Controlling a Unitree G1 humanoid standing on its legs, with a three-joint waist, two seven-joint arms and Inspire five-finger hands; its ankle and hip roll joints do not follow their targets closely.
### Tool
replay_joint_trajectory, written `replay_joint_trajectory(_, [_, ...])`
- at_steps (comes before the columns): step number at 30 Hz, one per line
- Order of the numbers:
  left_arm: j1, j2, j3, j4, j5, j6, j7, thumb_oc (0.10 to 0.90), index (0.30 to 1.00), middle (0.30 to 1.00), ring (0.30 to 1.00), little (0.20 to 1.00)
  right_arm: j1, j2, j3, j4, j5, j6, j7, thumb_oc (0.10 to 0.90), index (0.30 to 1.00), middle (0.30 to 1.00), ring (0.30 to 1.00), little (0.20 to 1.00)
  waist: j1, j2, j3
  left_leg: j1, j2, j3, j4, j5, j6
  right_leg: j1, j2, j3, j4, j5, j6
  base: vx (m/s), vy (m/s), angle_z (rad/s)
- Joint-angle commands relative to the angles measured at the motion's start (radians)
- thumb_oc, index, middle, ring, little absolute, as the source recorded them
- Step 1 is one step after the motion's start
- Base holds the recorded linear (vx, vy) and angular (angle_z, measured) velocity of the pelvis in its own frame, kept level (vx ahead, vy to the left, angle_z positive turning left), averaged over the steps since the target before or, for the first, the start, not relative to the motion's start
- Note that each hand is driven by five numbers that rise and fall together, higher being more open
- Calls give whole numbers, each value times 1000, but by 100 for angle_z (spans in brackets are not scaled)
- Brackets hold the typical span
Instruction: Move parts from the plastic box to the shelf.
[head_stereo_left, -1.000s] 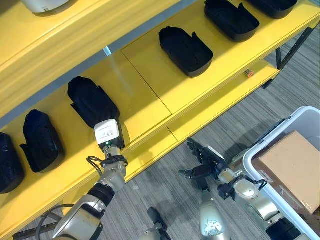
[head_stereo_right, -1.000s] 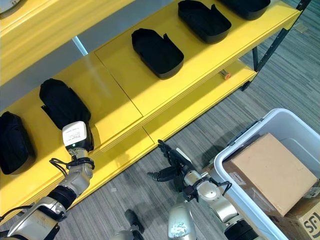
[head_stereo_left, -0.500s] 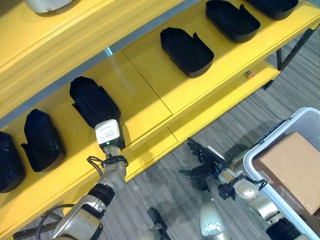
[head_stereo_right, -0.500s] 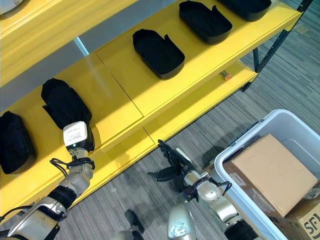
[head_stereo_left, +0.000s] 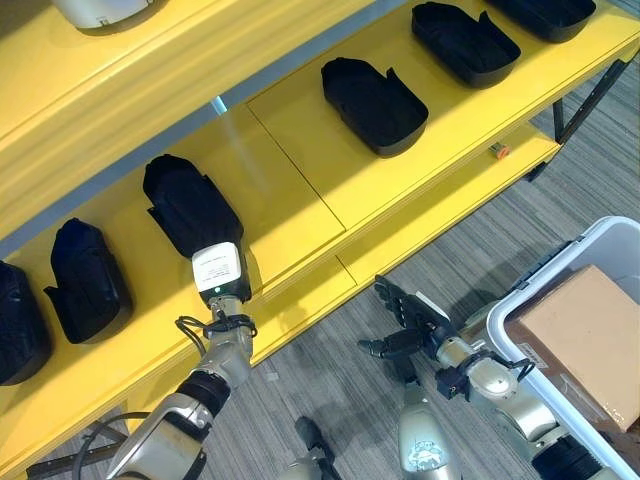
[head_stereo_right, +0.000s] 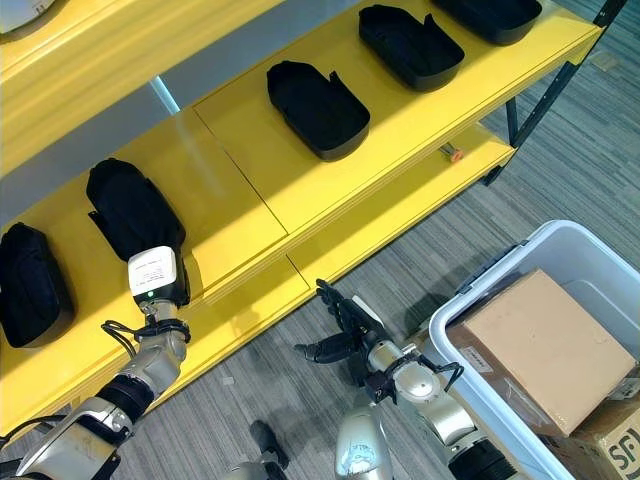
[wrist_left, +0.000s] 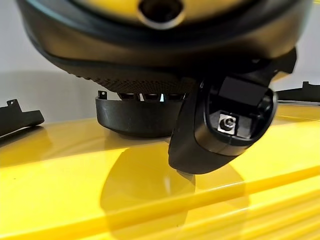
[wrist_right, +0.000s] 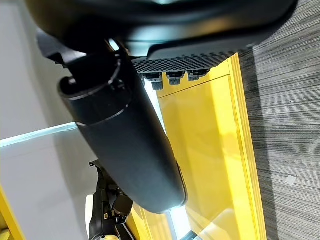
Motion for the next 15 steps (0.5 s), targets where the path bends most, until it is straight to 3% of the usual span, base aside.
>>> replay_joint_trajectory(1, [113, -38, -57, 112, -19, 7, -91, 900, 1000, 1000, 1000, 1000, -47, 46, -25, -160, -1, -73, 9, 900, 1000, 1000, 1000, 1000, 2, -69, 2, 43, 54, -31, -2, -38, -15, 46, -41, -34, 7, -85, 41, 0, 0, 0])
replay_joint_trajectory(9, [117, -45, -46, 106, -69, -23, -36, 900, 1000, 1000, 1000, 1000, -49, 53, -27, -157, -1, -81, 6, 900, 1000, 1000, 1000, 1000, 7, -73, -3, 43, 57, -33, -2, -37, -15, 50, -40, -38, 7, -86, 40, 0, 0, 0])
replay_joint_trajectory(15, [128, -38, 35, 42, -171, -160, 119, 900, 1000, 1000, 1000, 1000, -31, 66, -29, -154, -1, -91, -5, 900, 1000, 1000, 1000, 1000, 22, -85, -6, 41, 60, -42, -2, -39, -13, 55, -38, -46, 7, -89, 36, -4, -21, 1])
